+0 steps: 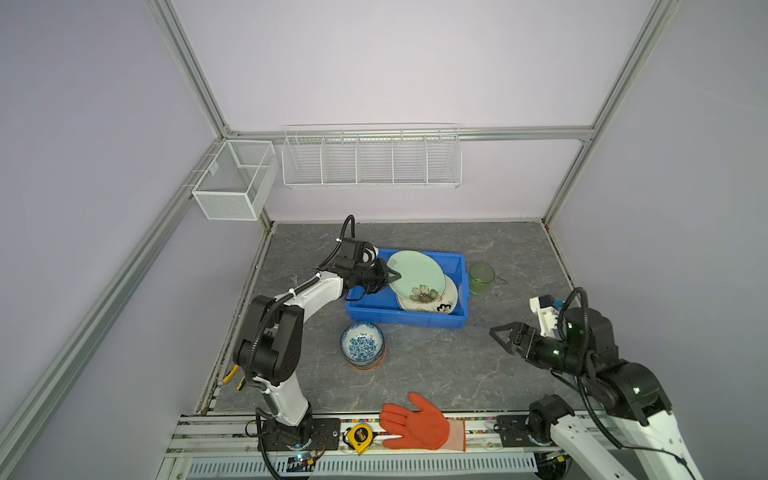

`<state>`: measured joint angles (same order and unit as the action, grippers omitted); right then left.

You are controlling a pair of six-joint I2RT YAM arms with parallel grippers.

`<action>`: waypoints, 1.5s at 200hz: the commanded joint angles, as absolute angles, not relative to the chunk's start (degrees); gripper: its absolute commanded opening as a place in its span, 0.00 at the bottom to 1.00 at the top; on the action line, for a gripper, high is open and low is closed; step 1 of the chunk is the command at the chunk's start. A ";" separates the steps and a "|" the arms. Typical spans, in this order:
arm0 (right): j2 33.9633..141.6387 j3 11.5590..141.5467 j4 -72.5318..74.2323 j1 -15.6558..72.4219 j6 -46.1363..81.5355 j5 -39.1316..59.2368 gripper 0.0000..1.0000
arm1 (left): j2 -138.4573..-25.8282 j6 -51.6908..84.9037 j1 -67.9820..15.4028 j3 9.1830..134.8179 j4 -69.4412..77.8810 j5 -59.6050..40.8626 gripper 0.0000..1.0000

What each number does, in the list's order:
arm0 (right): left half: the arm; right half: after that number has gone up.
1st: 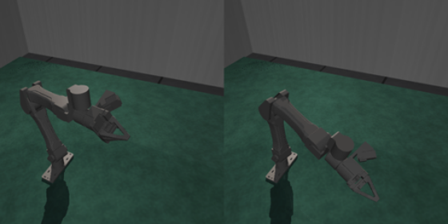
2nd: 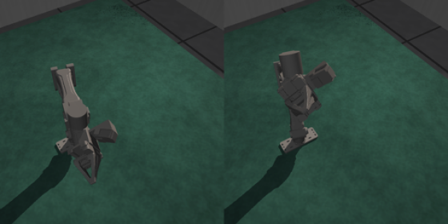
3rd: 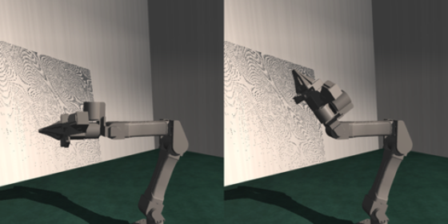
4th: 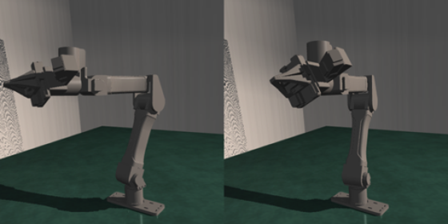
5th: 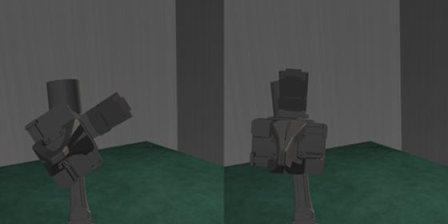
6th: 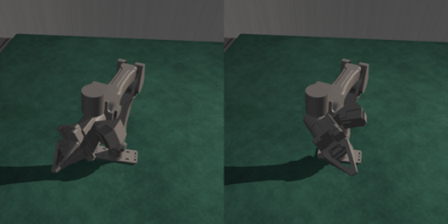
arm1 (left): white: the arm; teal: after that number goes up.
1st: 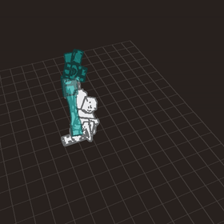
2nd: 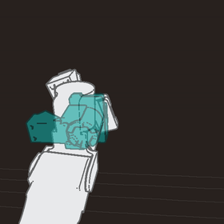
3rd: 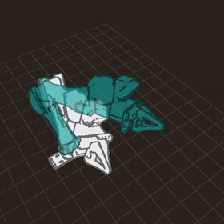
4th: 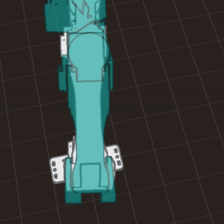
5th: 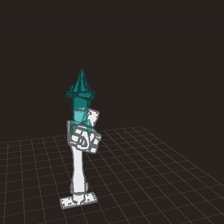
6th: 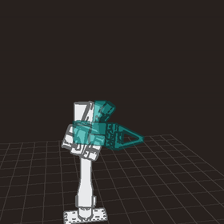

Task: Place the mixed dishes into the plastic bin
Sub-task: 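Lower the green plate into the bin with left gripper while right withdraws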

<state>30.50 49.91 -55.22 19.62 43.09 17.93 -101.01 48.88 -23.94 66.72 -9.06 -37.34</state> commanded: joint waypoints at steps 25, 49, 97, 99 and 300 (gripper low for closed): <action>29.27 49.31 -57.73 19.91 43.82 16.61 0.88 | -102.09 48.14 -25.12 71.53 -3.47 -39.20 0.00; 28.96 49.31 -58.22 19.86 43.78 16.37 0.88 | -103.31 48.22 -25.73 72.11 -3.08 -38.87 0.00; 27.60 48.87 -59.31 19.87 43.95 15.68 0.88 | -106.21 48.16 -27.46 74.48 -2.81 -37.82 0.00; 27.55 48.74 -59.32 19.86 43.95 15.65 0.88 | -106.36 48.10 -27.54 74.56 -2.81 -37.78 0.00; 26.10 47.07 -60.50 19.82 43.83 14.50 0.88 | -112.32 47.19 -30.50 75.59 -2.02 -37.27 0.00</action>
<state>26.87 48.16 -60.03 19.62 43.29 14.92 -111.68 47.42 -30.02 72.88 -7.11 -34.79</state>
